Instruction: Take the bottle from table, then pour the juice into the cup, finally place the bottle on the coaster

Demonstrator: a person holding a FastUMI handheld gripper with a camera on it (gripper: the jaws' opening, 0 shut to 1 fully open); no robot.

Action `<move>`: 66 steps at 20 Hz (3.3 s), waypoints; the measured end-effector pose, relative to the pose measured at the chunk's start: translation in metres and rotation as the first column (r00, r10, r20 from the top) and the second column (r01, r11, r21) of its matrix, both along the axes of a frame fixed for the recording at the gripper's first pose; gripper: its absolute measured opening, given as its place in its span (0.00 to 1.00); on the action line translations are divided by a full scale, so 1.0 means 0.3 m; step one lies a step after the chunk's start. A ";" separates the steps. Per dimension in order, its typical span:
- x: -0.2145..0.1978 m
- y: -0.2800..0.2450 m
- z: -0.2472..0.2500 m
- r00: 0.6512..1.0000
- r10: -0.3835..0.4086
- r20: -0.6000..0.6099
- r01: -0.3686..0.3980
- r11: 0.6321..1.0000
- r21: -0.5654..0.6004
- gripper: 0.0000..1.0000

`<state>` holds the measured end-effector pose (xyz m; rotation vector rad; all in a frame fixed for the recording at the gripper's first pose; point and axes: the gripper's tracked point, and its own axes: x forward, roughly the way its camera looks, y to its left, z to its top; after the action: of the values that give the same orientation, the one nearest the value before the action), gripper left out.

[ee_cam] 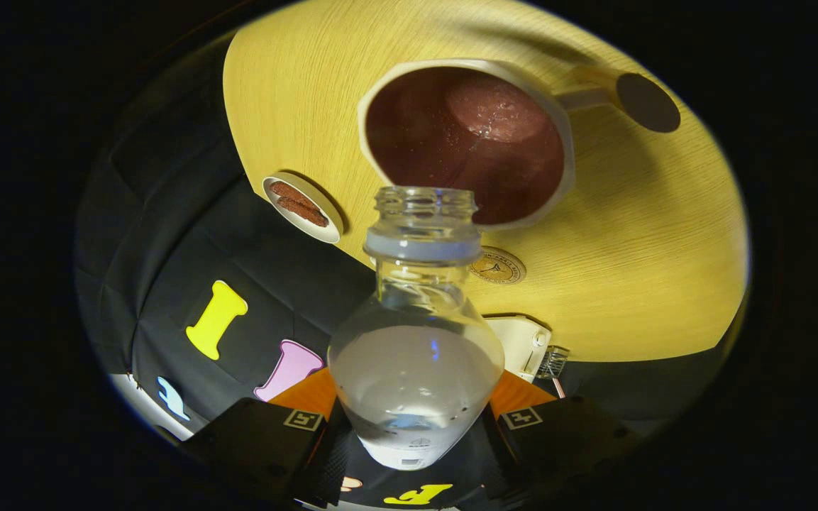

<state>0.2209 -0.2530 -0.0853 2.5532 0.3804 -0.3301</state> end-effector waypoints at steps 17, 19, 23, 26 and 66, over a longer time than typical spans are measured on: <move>0.005 0.025 -0.002 1.000 0.008 -0.009 -0.008 1.000 0.020 0.75; 0.004 0.026 0.003 1.000 0.009 -0.008 -0.008 1.000 0.021 0.75; 0.003 0.031 -0.002 1.000 0.014 -0.013 -0.014 1.000 0.014 0.76; 0.009 0.021 0.007 1.000 0.001 -0.010 -0.001 1.000 0.000 0.75; -0.317 0.520 -0.073 0.902 0.287 -0.324 0.048 -0.811 -0.584 0.75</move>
<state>0.1258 -0.0970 -0.1073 0.0265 0.1914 -0.0557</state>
